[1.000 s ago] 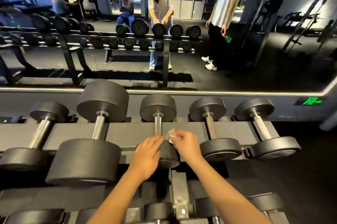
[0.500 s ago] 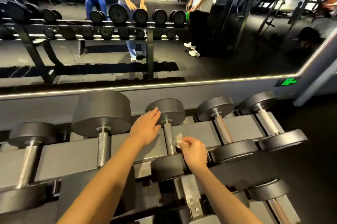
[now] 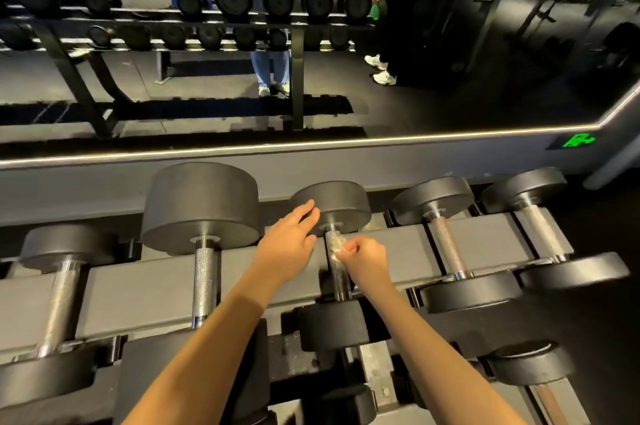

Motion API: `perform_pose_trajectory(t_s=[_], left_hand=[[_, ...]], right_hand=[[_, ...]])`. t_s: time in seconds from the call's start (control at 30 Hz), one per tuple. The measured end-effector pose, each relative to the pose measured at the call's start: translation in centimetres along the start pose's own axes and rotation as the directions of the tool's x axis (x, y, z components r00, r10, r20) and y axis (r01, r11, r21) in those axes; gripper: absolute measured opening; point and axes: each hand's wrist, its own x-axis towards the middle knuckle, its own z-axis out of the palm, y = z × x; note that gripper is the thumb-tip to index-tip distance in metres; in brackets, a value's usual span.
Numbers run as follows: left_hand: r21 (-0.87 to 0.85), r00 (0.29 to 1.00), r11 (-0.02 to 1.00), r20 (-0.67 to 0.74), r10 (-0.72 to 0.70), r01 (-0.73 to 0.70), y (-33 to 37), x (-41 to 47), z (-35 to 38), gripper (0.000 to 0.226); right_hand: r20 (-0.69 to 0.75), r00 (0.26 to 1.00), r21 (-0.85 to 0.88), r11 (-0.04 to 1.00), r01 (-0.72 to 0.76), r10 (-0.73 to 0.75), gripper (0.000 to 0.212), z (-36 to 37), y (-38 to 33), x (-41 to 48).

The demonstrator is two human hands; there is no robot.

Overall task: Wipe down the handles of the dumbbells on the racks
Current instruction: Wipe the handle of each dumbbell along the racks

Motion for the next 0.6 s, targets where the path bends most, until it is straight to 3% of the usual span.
perform_pose_trajectory(t_s=[0.17,0.3,0.43,0.6], left_hand=[[-0.035,1.000,0.999,0.001,-0.014,0.015,0.2,-0.3,0.1,0.054],[-0.080,1.000,0.997,-0.004,-0.016,0.016,0.3,-0.3,0.0,0.053],[-0.087,0.999,0.996,-0.039,-0.019,0.015,0.6,0.1,-0.6,0.055],[-0.033,0.999,0.999,-0.039,-0.015,0.014,0.6,0.1,-0.4,0.054]], right_hand=[[-0.060,0.997,0.107,0.992,0.062,-0.055,0.010,0.1,-0.4,1.4],[-0.035,0.996,0.034,0.996,0.082,-0.081,0.006,0.4,0.7,1.5],[0.060,0.998,0.018,0.999,0.027,-0.028,0.028,0.2,1.9,1.4],[-0.006,0.999,0.041,0.998,0.041,-0.040,0.014,0.3,0.2,2.6]])
